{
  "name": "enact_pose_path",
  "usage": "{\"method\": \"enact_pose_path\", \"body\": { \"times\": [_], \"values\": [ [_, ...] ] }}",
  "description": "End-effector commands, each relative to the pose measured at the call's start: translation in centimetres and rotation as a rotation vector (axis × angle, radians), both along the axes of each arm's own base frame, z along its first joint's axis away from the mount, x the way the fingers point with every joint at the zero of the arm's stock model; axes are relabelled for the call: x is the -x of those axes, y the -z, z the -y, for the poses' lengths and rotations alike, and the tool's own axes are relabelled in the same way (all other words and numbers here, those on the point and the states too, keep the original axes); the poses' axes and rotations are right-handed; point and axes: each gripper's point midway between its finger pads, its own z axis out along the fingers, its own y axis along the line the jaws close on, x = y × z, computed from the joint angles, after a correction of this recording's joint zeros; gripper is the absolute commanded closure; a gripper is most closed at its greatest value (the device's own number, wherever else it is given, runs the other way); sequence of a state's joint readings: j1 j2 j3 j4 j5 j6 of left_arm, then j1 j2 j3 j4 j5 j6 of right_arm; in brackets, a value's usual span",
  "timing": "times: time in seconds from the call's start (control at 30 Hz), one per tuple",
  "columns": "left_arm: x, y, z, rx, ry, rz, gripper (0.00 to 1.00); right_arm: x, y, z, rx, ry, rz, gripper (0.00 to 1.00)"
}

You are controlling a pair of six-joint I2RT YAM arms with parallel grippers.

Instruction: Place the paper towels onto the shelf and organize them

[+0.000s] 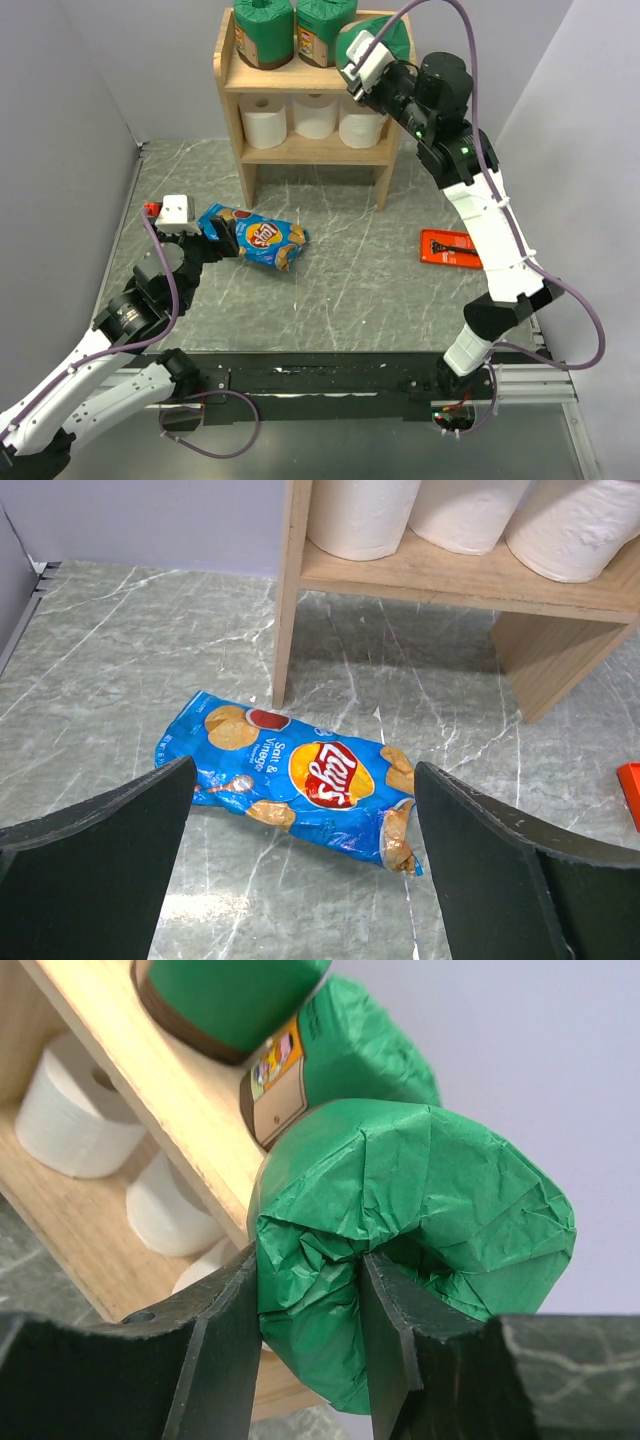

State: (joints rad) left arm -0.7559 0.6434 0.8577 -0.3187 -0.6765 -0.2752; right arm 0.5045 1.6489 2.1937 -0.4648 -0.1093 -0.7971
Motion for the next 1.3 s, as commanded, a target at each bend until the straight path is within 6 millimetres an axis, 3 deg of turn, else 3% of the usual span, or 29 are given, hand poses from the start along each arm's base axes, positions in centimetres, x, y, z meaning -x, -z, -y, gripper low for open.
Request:
{"method": "enact_pose_path", "body": {
  "times": [0.0, 0.13, 0.3, 0.53, 0.73, 0.93, 1.1, 1.27],
  "values": [
    [0.0, -1.1, 0.3, 0.024, 0.013, 0.029, 0.04, 0.0, -4.6, 1.7, -0.065, 0.039, 0.127, 0.55],
    [0.0, -1.0, 0.2, 0.023, 0.010, 0.029, 0.04, -1.4, -3.7, 2.4, -0.059, 0.086, 0.111, 0.55],
    [-0.1, -0.9, 0.3, 0.018, 0.010, 0.026, 0.04, -2.3, -4.1, 3.0, -0.066, 0.135, 0.132, 0.54],
    [-0.2, -0.9, 0.3, 0.014, 0.009, 0.024, 0.04, -4.0, -3.3, 2.9, -0.059, 0.160, 0.129, 0.52],
    [-0.2, -0.8, 0.3, 0.012, 0.006, 0.023, 0.03, -5.1, -3.0, 3.2, -0.055, 0.199, 0.141, 0.36],
    [-0.2, -0.8, 0.3, 0.009, 0.006, 0.022, 0.03, -4.6, -4.8, 3.4, -0.082, 0.194, 0.189, 0.11],
    [-0.2, -0.8, 0.3, 0.011, 0.007, 0.022, 0.03, -3.8, -5.9, 3.9, -0.104, 0.200, 0.211, 0.04],
    [-0.2, -0.9, 0.4, 0.009, 0.009, 0.022, 0.04, -3.6, -5.6, 4.2, -0.111, 0.205, 0.193, 0.05]
  ]
}}
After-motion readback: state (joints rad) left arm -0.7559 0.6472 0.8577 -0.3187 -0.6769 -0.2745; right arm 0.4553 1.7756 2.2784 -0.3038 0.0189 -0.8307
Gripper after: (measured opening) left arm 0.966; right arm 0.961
